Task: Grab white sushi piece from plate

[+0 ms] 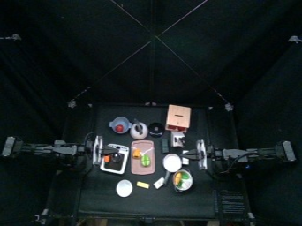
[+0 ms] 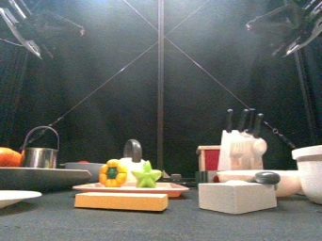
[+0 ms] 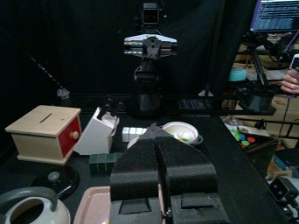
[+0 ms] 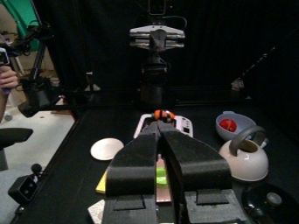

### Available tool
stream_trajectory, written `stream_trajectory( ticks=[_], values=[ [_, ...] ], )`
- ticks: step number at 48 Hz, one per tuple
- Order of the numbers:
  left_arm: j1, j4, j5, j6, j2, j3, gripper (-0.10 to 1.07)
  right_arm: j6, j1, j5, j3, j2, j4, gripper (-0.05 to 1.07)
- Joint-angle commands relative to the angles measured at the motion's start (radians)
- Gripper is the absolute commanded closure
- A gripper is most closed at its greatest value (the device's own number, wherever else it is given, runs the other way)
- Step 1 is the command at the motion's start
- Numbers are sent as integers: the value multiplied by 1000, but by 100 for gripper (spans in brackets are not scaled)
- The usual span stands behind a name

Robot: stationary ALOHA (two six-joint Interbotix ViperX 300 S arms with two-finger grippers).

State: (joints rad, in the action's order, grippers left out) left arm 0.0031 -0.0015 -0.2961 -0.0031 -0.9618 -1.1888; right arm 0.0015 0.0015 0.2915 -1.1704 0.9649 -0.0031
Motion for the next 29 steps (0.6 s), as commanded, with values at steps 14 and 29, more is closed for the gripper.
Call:
stream_trajectory(
  ticks=[14,29],
  values=[
    [-12,-21,-23,5,9,-2,97,20,3,3,103,-247,0,102],
    [-9,-6,-15,6,9,-5,97,21,81,-61,222,-515,12,101]
  ],
)
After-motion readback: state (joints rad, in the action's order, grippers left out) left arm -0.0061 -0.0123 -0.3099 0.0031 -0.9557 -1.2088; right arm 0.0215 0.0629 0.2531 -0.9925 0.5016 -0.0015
